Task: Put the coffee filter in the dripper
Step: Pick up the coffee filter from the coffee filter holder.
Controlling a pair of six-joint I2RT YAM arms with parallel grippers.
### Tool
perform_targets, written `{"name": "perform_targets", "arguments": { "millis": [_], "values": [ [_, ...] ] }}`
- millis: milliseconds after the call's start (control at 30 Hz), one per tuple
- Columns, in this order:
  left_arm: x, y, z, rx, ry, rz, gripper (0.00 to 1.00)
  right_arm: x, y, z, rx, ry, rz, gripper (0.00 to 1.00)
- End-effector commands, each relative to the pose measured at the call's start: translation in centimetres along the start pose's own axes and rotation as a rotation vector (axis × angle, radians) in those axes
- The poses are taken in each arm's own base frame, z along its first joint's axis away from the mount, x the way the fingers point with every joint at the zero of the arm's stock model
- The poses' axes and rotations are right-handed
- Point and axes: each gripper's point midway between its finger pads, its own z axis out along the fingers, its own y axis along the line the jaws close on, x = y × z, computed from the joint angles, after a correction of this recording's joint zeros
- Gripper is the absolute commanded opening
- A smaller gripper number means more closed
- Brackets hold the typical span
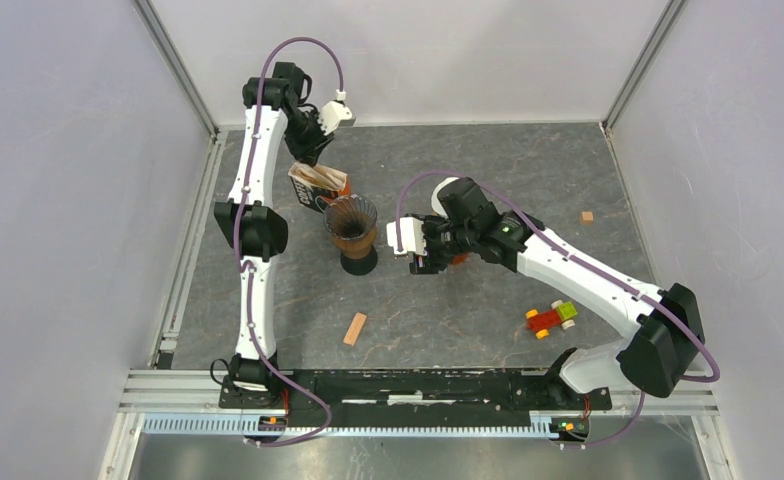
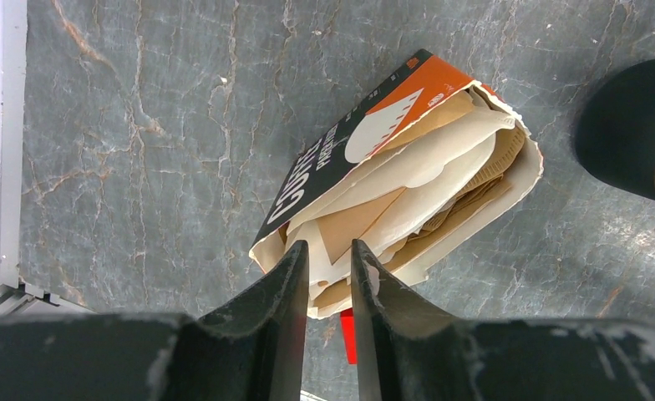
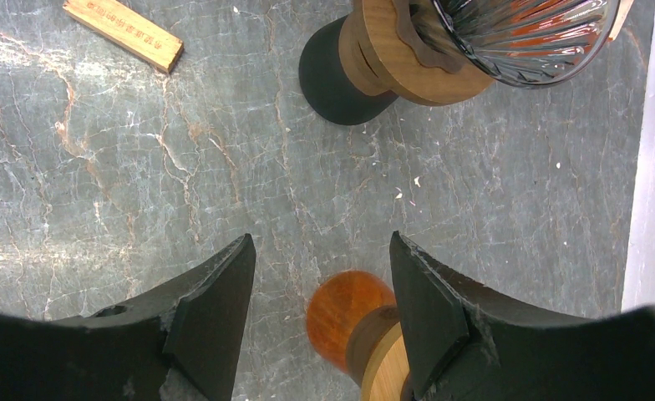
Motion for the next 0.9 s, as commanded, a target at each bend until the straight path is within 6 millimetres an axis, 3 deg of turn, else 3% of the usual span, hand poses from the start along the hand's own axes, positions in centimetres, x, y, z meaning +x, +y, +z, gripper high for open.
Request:
{"name": "perform_targets", "arguments": {
  "millis": [0,233,567,867],
  "values": [
    [0.5,-1.5,-0.9,0.049,0.024,0.028,0.31,0.0,-0.5,0.2,0.007,-0.005,-0.013,0.67],
    [0.9,-1.5,-0.4,0.060,0.040,0.037,0.37,0.0,-0.5,0.2,0.005,-0.004,-0.013,0.67],
    [1.2,-1.7,0.2,0.078,0.052,0.040,0.35,0.1,-0.4,0.3,0.003,-0.002,-0.011,0.67],
    [1.3,-1.7,0.6,0.084,0.053,0.039,0.16,0.1,-0.4,0.3,0.002,-0.001,-0.010,0.67]
  ]
}}
